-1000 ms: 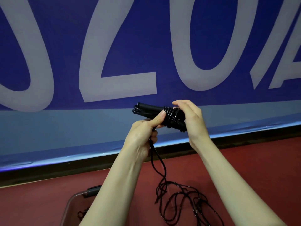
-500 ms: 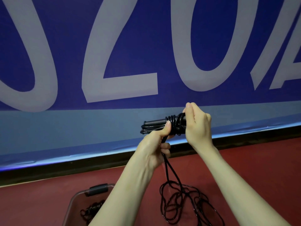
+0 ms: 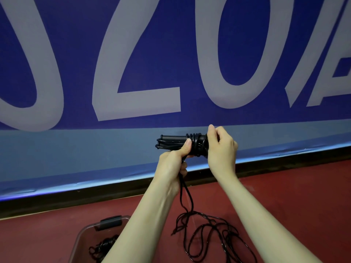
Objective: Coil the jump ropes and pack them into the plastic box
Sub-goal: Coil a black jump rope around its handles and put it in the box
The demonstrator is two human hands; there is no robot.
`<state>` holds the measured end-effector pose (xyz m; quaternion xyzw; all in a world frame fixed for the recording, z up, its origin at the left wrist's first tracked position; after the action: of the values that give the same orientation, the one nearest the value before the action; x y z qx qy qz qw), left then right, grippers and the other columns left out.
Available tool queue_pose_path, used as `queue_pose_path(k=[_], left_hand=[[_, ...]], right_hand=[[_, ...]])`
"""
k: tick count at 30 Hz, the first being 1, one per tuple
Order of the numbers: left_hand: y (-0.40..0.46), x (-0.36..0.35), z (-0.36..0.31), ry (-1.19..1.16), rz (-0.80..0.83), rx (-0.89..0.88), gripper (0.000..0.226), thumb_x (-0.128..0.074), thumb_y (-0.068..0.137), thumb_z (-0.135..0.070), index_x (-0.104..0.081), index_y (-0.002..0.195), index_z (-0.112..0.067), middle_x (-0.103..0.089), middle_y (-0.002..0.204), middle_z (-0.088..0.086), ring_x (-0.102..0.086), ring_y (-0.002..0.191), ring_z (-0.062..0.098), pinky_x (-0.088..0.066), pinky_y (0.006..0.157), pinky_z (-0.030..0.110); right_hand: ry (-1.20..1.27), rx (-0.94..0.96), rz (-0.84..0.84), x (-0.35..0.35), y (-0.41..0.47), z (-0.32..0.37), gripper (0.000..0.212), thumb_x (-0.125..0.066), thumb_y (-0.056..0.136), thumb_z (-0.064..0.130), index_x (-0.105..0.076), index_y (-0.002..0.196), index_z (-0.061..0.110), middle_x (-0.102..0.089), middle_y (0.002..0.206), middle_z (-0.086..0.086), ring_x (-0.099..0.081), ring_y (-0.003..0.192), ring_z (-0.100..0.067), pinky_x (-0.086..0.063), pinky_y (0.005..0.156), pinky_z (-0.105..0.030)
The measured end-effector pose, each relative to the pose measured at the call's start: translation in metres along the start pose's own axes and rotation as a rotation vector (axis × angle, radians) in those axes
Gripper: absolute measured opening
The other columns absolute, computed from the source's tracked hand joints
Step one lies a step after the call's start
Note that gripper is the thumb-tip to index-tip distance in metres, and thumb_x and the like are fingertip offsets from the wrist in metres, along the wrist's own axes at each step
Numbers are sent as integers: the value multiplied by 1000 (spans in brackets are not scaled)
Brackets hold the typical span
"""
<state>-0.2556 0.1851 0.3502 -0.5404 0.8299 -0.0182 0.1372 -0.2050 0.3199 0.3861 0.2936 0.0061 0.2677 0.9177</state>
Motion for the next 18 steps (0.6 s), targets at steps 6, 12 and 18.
queue_pose_path(k=[6,12,18], left_hand=[[2,5,-4,6,-17,-17,30,-71,84,-38,-69,95,-10,-53,86,7,-24,50,12,-23,50,24],[-8,1,-8,196,-19,-44,41,-68,87,-42,-72,91,-2,-31,45,-7,-21,43,11,-22,43,20],[-11,-5,-22,294,23,-213,25,-62,93,-29,-67,88,-4,-41,31,-18,-42,33,-6,-37,48,9]], right_hand=[[123,-12,32,-9,-5,8,41,-47,102,26,-32,64,16,-34,58,5,-29,54,-9,-26,52,-27],[123,-91,64,-9,-2,-3,42,-49,99,19,-29,62,14,-29,55,5,-26,51,-9,-23,48,-24],[255,-368,226,-20,1,-22,38,-44,97,17,-29,62,18,-28,58,-1,-28,50,-17,-21,43,-22]])
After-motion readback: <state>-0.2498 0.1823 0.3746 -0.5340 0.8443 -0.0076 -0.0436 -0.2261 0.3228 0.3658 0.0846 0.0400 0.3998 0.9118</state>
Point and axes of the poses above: each hand's wrist, its own y-axis towards the middle knuckle, its own x-axis out of the back of the hand, z = x × y, the point moved 7 cm from there along y, towards the middle knuckle
